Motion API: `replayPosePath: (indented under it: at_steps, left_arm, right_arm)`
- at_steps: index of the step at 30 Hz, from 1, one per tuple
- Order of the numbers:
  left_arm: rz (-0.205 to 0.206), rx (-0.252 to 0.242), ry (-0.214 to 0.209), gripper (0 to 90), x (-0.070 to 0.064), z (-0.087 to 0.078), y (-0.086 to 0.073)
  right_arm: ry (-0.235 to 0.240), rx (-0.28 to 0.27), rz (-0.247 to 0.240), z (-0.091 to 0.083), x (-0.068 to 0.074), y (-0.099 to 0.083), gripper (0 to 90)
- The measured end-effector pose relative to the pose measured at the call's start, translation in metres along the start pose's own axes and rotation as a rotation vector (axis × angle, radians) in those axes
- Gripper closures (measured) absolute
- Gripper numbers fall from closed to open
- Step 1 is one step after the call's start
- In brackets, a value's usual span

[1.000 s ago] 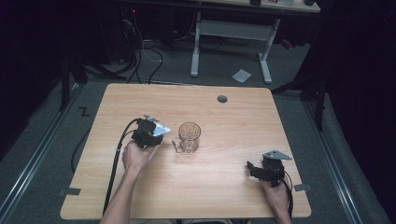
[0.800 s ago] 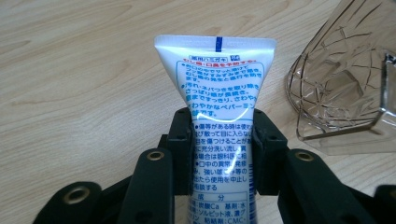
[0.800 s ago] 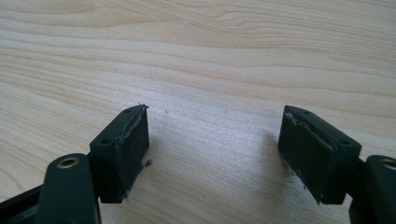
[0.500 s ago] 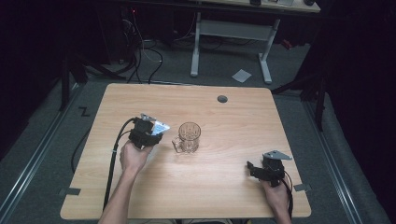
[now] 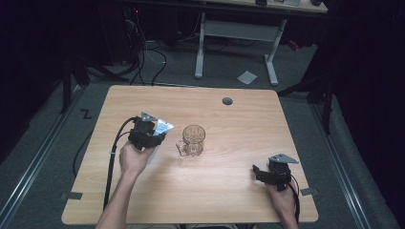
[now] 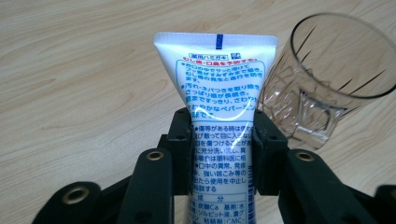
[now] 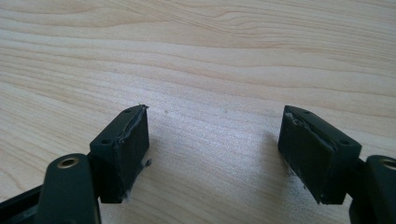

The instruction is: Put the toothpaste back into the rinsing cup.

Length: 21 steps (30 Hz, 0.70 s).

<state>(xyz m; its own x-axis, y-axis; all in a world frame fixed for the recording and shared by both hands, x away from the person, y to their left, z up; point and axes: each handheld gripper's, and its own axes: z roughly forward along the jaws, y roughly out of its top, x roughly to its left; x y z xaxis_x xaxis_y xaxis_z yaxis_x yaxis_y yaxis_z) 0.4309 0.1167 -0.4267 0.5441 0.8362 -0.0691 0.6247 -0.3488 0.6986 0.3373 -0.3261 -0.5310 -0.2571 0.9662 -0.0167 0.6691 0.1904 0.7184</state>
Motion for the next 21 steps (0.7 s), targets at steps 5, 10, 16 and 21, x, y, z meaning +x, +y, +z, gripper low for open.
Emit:
replayPosePath:
  at_steps: [5, 10, 16, 21]
  left_arm:
    - [-0.006, -0.019, -0.013, 66.0, 0.000, -0.006, 0.004]
    - [-0.014, -0.035, -0.025, 65.8, -0.001, -0.008, 0.007]
    - [-0.008, -0.058, -0.034, 65.7, -0.006, -0.009, 0.013]
    - [-0.005, -0.062, -0.052, 65.7, -0.008, -0.012, 0.018]
  right_arm:
    - [0.002, -0.001, -0.002, 0.000, 0.000, 0.000, 24.6]
    - [0.002, -0.001, -0.002, 0.000, 0.000, 0.000, 24.5]
    - [0.002, 0.001, 0.000, 0.000, 0.000, 0.000, 24.5]
    - [0.002, 0.001, 0.000, 0.000, 0.000, 0.000, 24.5]
